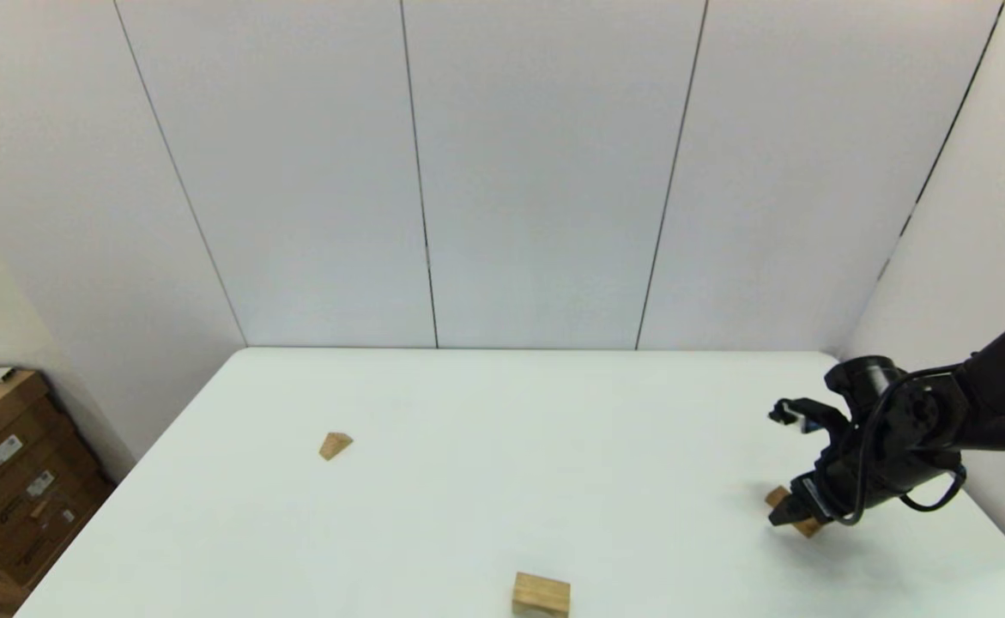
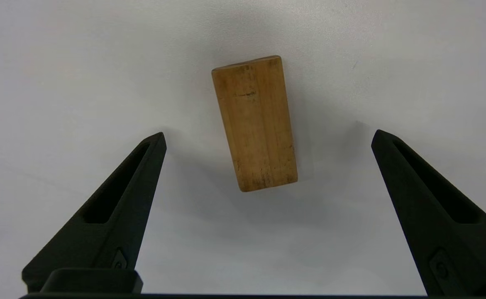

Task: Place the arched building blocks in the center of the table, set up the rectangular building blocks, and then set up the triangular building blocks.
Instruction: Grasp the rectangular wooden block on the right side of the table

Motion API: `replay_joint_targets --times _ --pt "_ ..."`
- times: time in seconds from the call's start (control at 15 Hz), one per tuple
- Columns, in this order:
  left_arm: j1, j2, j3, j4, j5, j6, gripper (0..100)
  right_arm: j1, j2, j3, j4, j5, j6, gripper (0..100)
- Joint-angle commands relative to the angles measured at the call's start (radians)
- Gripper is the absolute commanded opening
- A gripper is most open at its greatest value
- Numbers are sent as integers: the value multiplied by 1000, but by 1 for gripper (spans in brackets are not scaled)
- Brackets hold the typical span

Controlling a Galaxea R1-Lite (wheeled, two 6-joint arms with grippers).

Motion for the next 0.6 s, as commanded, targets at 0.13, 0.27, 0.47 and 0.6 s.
replay_joint_targets --times 0.13,0.27,0.47,0.6 --pt "0 1 -1 0 0 0 100 -2 14 -3 -2 1 -2 100" --pt "0 1 1 0 0 0 100 -2 20 -3 0 1 -2 100" --pt "0 1 -1 0 0 0 100 -2 29 -1 -2 -4 -2 0" --pt "0 1 -1 0 0 0 100 1 30 -3 -2 -4 -2 0"
